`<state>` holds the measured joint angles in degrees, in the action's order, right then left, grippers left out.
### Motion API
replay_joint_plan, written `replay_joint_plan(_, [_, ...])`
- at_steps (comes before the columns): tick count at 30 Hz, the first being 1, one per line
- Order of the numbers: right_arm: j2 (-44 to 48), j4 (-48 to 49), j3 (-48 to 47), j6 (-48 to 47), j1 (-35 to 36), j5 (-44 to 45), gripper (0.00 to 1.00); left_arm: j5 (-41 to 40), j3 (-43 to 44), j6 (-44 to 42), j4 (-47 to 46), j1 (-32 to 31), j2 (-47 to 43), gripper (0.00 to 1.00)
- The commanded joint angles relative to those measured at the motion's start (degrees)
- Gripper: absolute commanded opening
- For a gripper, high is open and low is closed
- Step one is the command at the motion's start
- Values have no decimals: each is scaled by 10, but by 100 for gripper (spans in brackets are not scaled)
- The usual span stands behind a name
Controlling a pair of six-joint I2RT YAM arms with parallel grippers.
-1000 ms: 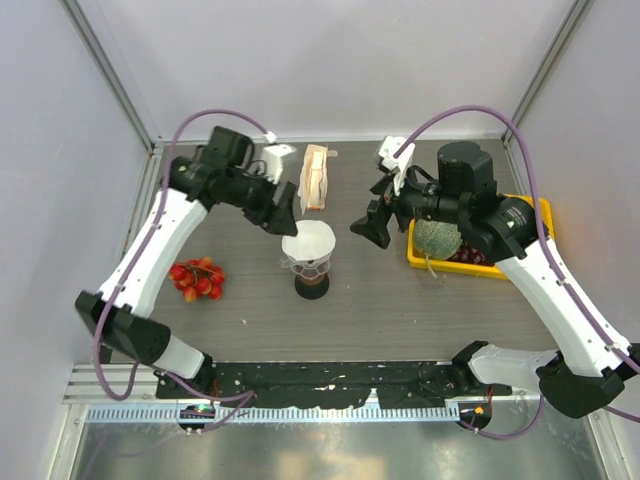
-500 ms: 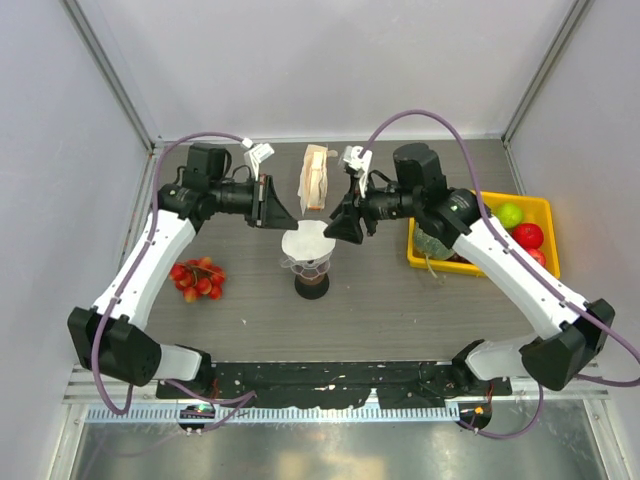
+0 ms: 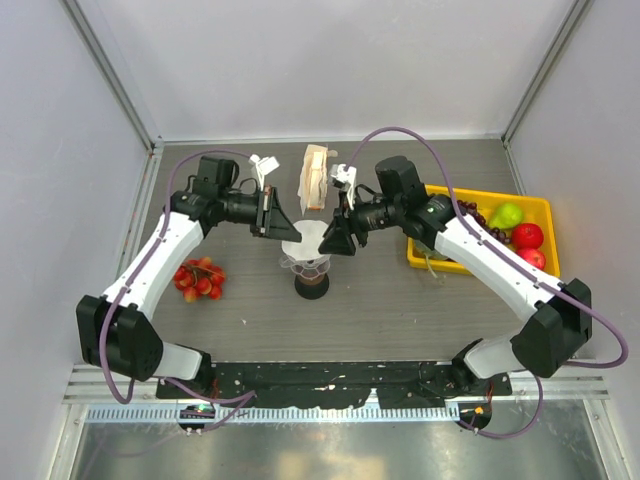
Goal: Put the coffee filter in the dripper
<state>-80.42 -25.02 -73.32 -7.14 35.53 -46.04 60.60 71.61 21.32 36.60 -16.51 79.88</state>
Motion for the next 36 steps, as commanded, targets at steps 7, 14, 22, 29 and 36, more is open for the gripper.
replay_joint_plan(7, [-15, 23, 12, -16, 2, -21, 53, 20, -38, 15, -27, 1, 9, 5])
replay_joint_plan(14, [-15, 19, 24, -25, 2, -20, 53, 23, -49, 21, -36, 1, 16, 4])
replay_joint_plan(22, [-22, 17, 31, -39, 2, -10, 54, 20, -34, 14, -32, 1, 29, 4])
replay_joint_plan(29, [-23, 15, 26, -41, 2, -16, 54, 17, -7, -24, 5, 0, 32, 4])
replay_joint_plan(36, [-7, 11, 19, -55, 9, -18, 58, 23, -9, -30, -14, 0, 4, 6])
